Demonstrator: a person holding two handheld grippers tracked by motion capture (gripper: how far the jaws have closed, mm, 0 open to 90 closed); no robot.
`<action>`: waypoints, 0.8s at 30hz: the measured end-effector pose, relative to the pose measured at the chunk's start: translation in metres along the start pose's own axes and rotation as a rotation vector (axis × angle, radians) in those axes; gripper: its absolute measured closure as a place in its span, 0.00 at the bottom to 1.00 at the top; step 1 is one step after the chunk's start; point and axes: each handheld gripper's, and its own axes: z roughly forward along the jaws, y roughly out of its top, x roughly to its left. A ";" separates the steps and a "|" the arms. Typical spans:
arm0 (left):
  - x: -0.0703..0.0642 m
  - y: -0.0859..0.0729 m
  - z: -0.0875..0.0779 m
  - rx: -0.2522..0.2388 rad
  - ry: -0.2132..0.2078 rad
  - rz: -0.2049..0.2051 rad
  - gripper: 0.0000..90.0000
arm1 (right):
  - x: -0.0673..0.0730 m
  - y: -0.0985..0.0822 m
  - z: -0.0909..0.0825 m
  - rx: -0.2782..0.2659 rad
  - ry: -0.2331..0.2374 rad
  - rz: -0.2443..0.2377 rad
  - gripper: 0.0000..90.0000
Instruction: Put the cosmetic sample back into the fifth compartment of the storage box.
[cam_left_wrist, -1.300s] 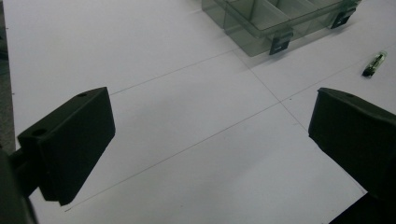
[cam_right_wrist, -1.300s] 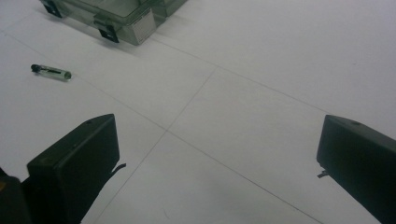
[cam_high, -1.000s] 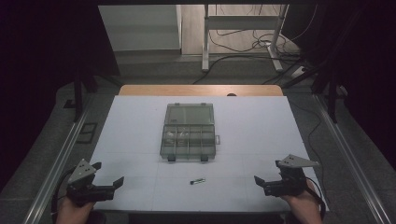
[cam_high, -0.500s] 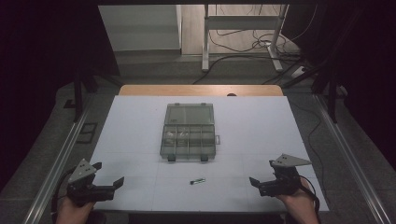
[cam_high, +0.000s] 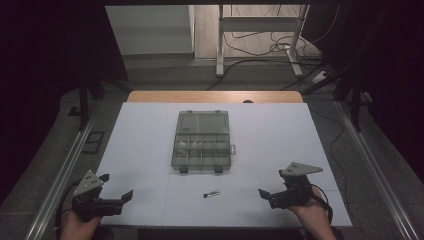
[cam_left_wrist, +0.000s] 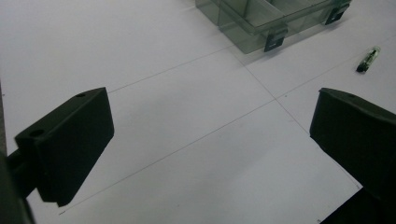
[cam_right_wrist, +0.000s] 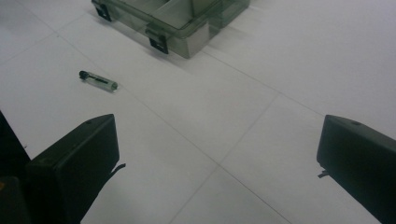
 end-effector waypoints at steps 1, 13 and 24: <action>0.000 0.000 0.000 0.000 -0.001 -0.001 0.00 | 0.001 0.001 0.001 0.007 0.002 -0.007 0.00; 0.000 0.000 0.000 -0.002 -0.011 0.006 0.00 | 0.009 0.011 0.016 0.036 0.041 -0.031 0.00; 0.000 0.000 0.000 -0.004 -0.032 0.019 0.00 | 0.015 0.017 0.028 0.053 0.083 -0.027 0.00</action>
